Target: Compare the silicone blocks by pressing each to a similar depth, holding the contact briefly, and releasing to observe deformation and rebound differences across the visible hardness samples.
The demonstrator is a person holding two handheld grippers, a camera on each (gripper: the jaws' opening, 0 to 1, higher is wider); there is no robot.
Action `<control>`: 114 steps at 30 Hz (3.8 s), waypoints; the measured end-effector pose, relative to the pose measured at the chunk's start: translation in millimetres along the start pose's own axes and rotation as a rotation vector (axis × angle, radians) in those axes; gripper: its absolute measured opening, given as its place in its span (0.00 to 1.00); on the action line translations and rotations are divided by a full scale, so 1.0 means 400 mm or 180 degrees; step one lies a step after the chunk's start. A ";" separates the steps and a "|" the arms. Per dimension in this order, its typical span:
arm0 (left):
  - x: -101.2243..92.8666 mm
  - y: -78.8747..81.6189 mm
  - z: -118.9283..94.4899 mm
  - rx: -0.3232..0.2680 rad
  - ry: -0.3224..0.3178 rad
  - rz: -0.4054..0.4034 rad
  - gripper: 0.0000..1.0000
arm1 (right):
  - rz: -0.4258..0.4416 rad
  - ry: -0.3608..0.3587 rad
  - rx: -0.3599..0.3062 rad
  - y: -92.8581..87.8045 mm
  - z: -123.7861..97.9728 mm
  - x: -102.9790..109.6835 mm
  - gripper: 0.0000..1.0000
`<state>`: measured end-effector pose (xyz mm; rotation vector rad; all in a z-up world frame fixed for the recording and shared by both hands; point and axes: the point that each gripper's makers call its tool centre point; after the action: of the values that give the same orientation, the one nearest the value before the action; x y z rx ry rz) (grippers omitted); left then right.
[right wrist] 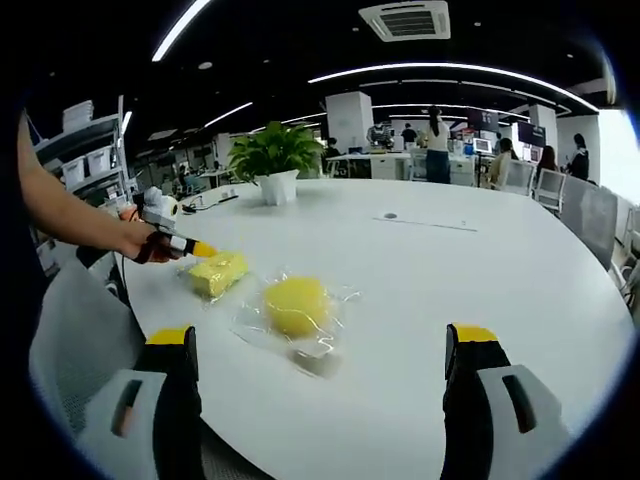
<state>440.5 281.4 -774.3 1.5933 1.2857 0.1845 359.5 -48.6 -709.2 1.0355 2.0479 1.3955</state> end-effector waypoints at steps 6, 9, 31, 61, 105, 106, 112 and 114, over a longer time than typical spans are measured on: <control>0.010 -0.003 0.001 0.0015 0.0042 0.0126 0.00 | 0.0121 -0.0006 -0.0008 -0.010 -0.001 -0.002 0.96; 0.014 -0.010 -0.002 0.0070 0.0105 0.0264 0.00 | 0.0216 0.0002 -0.0069 0.000 -0.002 -0.001 0.96; 0.061 0.107 -0.145 -0.0683 0.0438 0.0108 0.85 | 0.0274 -0.0079 -0.0166 0.031 0.021 -0.050 0.96; 0.004 0.025 -0.345 -0.0694 0.0528 0.0385 1.00 | -0.0018 0.0147 0.0117 -0.027 0.037 -0.032 0.96; -0.226 0.143 -0.059 -0.0270 -0.0182 0.0307 1.00 | 0.0073 0.0061 0.0202 -0.053 0.049 -0.048 0.96; -0.232 0.144 -0.045 -0.0249 -0.0185 0.0298 1.00 | 0.0100 0.0057 0.0204 -0.055 0.049 -0.049 0.96; -0.252 0.162 0.015 -0.0195 -0.0310 0.0179 1.00 | 0.0137 0.0059 0.0202 -0.057 0.049 -0.057 0.96; -0.261 0.165 0.035 -0.0135 -0.0349 0.0104 1.00 | 0.0141 0.0058 0.0196 -0.051 0.049 -0.057 0.96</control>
<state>448.3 197.6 -682.9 1.5674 1.1647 0.1421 380.8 -59.5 -736.5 1.1039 2.1050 1.3761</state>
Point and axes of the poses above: the point that each gripper's makers call its tool centre point, and the gripper's own axes: z roughly forward along the fingers, x roughly to its left, y roughly out of its top, and after that the axes turned 4 degrees about -z, right-handed
